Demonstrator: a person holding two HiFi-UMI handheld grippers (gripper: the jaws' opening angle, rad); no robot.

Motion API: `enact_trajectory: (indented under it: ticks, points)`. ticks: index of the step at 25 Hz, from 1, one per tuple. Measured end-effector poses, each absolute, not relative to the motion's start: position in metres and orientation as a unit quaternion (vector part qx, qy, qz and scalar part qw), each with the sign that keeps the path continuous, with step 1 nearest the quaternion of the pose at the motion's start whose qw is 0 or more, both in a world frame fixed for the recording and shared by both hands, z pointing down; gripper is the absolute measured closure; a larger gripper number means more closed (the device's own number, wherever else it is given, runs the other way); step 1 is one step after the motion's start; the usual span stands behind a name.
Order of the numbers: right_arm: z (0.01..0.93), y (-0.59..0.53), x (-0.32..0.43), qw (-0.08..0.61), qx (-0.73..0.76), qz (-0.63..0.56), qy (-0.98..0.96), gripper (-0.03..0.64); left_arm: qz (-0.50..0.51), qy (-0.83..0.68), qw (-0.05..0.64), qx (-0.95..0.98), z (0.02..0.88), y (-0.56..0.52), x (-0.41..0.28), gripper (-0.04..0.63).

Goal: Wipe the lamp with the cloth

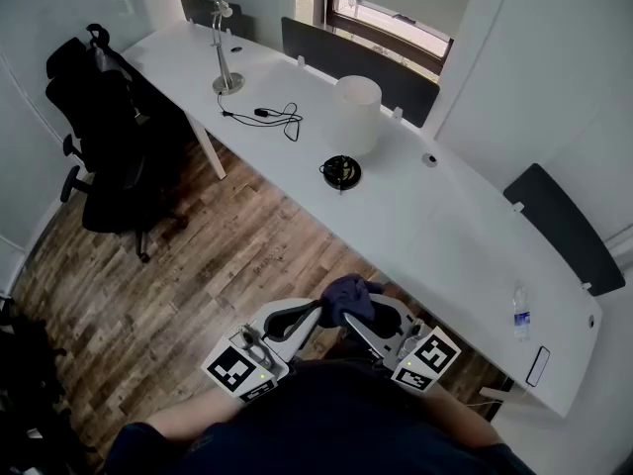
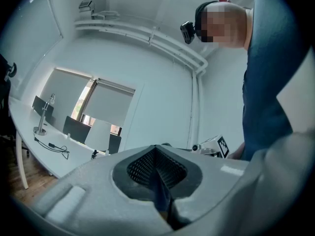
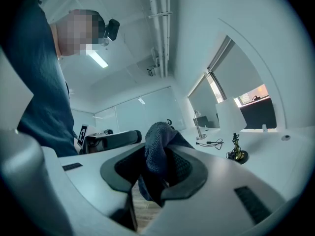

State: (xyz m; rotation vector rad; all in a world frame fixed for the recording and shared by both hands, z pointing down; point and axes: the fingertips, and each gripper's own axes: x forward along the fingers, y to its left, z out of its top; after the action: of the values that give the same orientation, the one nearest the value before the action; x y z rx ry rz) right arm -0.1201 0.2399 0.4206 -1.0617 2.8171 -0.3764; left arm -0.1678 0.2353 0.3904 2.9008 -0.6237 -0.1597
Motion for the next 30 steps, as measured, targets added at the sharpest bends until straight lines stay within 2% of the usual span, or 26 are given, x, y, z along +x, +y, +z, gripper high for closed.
enact_trajectory:
  ticks: [12,23,30]
  points:
    - [0.412,0.114,-0.063,0.062,-0.314,-0.111,0.941,0.497,-0.049,-0.236,0.058,0.969,0.373,0.116,-0.107,0.589]
    - [0.403,-0.003,0.019,0.056,-0.277,-0.097,0.954,0.497,-0.023,-0.298,0.067,0.952,0.376,0.011,-0.038,0.589]
    - [0.399,-0.044,0.039,0.066,-0.284,-0.093,0.952,0.497,-0.037,-0.311,0.069,0.947,0.372,-0.008,-0.033,0.589]
